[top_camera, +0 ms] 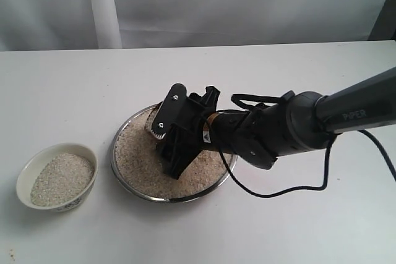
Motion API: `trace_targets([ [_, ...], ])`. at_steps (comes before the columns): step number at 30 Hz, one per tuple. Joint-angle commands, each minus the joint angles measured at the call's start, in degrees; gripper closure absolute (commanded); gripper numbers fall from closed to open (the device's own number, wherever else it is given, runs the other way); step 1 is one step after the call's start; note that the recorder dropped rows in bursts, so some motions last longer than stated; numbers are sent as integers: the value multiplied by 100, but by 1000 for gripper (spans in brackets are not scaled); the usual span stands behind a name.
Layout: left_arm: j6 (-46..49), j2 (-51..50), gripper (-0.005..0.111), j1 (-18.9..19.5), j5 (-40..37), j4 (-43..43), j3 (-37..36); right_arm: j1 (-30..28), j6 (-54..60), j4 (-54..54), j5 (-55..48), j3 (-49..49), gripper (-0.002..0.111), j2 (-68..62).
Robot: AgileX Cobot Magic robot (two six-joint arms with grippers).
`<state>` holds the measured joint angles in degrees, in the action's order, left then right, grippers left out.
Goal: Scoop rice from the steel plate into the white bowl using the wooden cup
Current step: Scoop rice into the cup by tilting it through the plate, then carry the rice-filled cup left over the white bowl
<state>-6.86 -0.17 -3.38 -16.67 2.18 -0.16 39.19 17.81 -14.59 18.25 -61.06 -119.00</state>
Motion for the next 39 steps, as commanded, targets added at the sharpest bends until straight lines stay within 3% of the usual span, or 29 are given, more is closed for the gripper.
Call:
trace_targets([
  [1, -6, 17, 107, -24, 32, -28, 16, -134, -48, 68, 356, 129, 108, 190],
  [7, -20, 17, 107, -24, 32, -28, 16, -274, -59, 68, 1102, 634, 108, 528],
  [24, -6, 17, 107, -24, 32, -28, 16, -135, 13, 68, 993, 649, 108, 690],
  [33, -23, 17, 107, -24, 32, -28, 16, 435, 123, -308, -1238, -503, 108, 917],
  [39, -8, 17, 107, -24, 32, -28, 16, 1016, 144, -847, -1969, -1424, 108, 866],
])
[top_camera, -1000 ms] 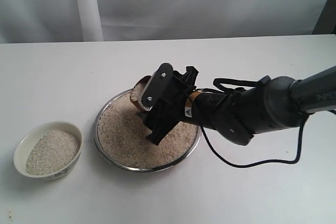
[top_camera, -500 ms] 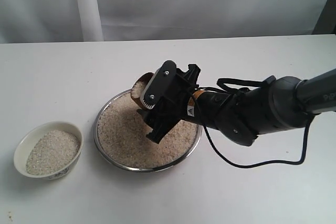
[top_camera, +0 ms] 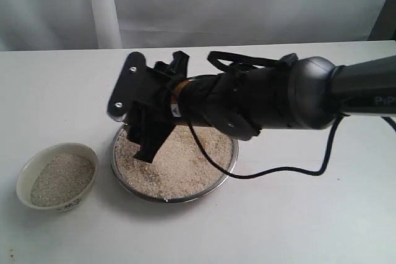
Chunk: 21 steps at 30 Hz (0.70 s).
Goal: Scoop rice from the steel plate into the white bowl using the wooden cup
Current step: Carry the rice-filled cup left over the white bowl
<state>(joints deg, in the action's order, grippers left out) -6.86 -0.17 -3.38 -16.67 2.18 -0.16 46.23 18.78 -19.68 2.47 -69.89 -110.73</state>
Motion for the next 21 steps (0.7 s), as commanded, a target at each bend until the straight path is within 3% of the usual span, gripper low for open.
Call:
trace_targets([
  [1, -8, 17, 107, -24, 32, -28, 16, 400, 47, -405, -550, -718, 108, -16],
  [7, -8, 17, 107, -24, 32, -28, 16, 878, 47, -1088, -1665, -1763, 108, -540],
  [12, -20, 17, 107, -24, 32, -28, 16, 1239, 88, -2267, -2400, -2348, 108, -1092],
  [21, -20, 17, 107, -24, 32, -28, 16, 1406, 476, -2808, -2789, -2491, 108, -1391],
])
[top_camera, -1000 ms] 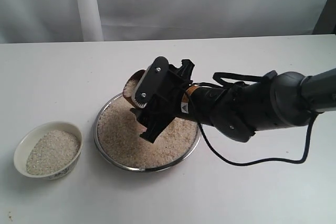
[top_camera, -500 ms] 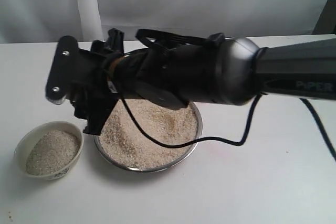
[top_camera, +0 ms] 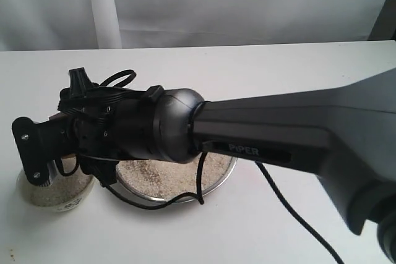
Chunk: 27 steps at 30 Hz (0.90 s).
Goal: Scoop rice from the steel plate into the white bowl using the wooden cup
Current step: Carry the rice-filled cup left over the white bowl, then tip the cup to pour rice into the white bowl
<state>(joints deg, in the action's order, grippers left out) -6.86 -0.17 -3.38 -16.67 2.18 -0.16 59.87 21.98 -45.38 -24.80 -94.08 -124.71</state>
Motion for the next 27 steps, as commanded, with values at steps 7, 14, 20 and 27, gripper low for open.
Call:
trace_targets([
  [7, -20, 17, 107, -24, 32, -28, 16, 161, 197, -879, -143, -72, 108, -99],
  [14, -20, 17, 107, -24, 32, -28, 16, 210, 197, -1314, -130, -72, 108, -167],
  [20, -20, 17, 107, -24, 32, -28, 16, 224, 202, -1685, -130, -72, 108, -167],
  [27, -8, 17, 107, -24, 32, -28, 16, 280, 202, -2323, -155, -72, 108, -167],
])
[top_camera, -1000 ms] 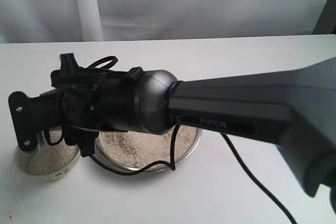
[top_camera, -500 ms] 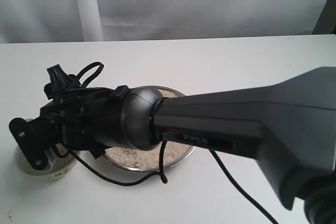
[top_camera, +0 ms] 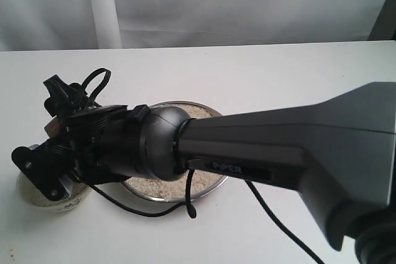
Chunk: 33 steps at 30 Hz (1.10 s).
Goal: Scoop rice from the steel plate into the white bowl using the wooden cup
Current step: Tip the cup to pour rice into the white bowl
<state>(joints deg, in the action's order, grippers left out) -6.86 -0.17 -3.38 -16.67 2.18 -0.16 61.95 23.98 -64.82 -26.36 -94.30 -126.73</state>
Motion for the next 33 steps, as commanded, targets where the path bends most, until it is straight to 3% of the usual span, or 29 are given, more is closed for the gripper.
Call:
trace_targets([
  [1, -8, 17, 107, -24, 32, -28, 16, 77, 2, -473, 3, -49, 108, 35],
  [17, -21, 17, 107, -24, 32, -28, 16, 232, 2, -2331, -231, -49, 108, 35],
  [33, -22, 17, 107, -24, 32, -28, 16, 290, -296, -2447, -744, -49, 108, 35],
])
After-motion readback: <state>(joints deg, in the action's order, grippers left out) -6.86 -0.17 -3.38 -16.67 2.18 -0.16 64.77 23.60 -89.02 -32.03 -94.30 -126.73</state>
